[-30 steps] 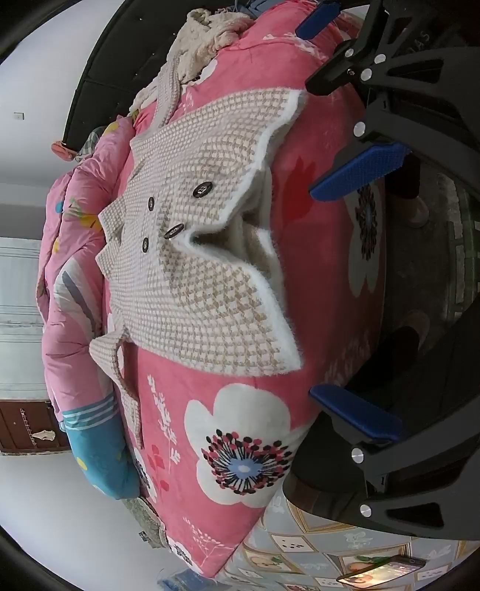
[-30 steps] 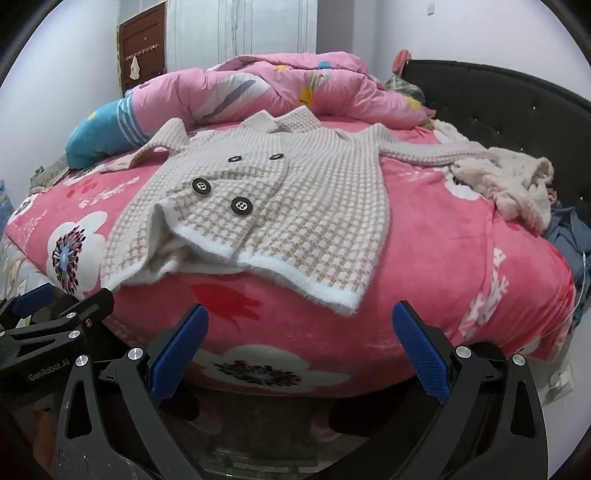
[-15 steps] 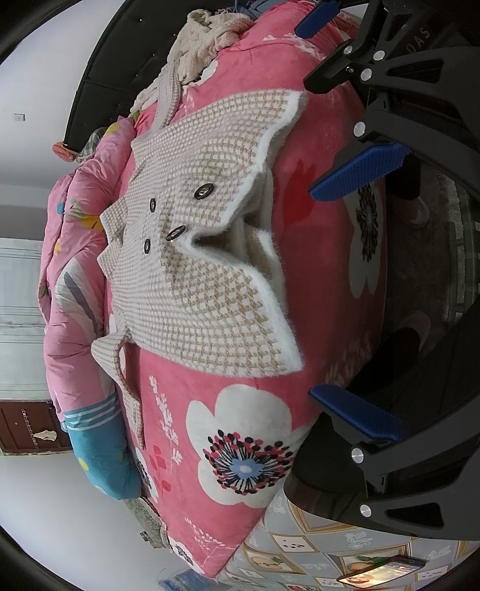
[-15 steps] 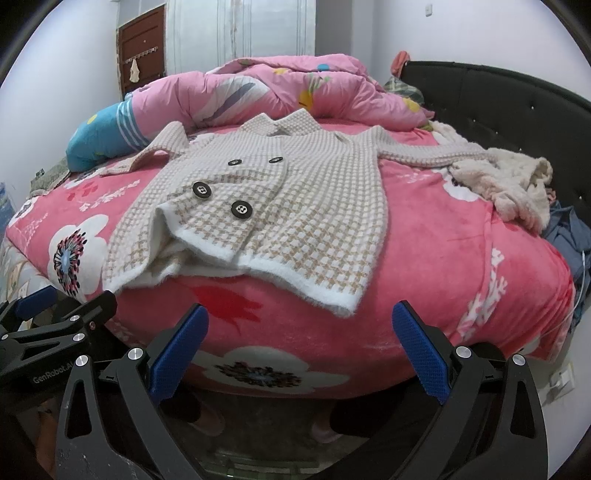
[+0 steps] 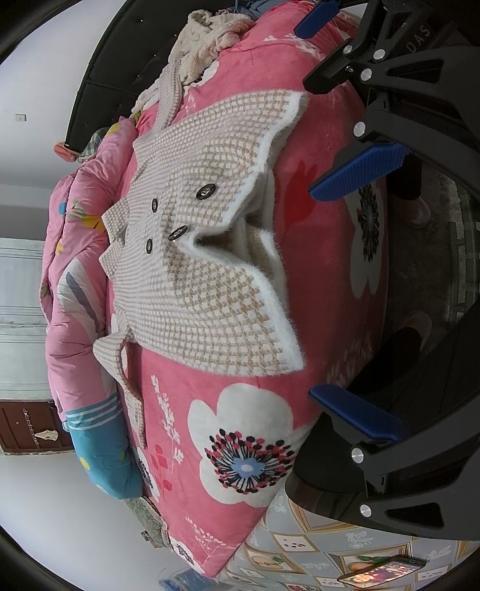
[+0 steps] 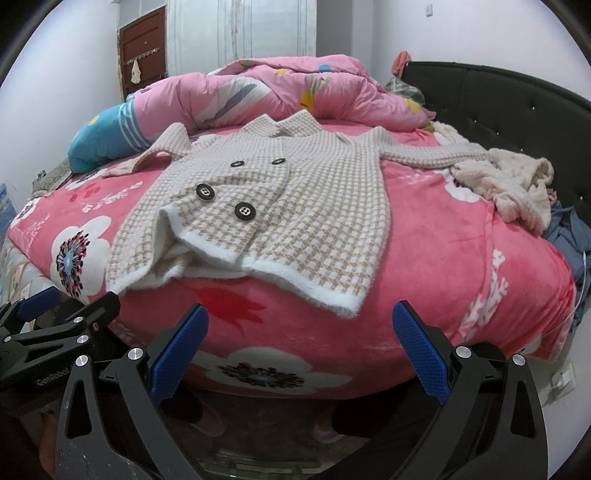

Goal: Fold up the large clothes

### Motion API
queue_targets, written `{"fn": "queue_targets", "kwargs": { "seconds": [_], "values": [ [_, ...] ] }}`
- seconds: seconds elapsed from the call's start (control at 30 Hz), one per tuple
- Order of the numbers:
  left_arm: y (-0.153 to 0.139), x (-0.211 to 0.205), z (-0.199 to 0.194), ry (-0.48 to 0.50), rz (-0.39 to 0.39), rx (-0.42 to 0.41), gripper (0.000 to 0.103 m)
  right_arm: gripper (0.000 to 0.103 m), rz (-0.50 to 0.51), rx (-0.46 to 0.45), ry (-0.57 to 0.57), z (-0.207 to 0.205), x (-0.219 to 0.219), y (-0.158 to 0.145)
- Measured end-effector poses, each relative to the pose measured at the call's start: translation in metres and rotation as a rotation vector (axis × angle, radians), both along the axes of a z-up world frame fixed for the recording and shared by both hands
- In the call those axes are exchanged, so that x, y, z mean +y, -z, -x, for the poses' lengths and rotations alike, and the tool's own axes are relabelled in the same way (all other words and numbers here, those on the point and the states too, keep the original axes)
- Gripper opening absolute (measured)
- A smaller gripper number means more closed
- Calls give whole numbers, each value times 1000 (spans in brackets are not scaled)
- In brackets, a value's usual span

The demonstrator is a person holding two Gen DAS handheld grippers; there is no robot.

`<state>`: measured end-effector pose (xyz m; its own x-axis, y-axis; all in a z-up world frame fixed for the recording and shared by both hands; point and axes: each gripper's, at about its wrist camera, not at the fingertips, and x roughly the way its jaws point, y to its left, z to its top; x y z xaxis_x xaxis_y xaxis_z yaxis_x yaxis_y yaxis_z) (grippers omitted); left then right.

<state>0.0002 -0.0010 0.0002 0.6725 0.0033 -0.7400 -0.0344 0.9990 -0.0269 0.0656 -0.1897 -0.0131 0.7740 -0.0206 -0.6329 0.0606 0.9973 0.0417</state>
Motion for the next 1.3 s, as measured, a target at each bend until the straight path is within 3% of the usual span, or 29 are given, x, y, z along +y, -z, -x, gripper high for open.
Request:
{"fn": "queue_targets", "kwargs": {
  "seconds": [1.3],
  "values": [
    [-10, 8, 2, -13, 1, -16, 97, 95, -6, -12, -1, -1, 1, -4]
  ]
}}
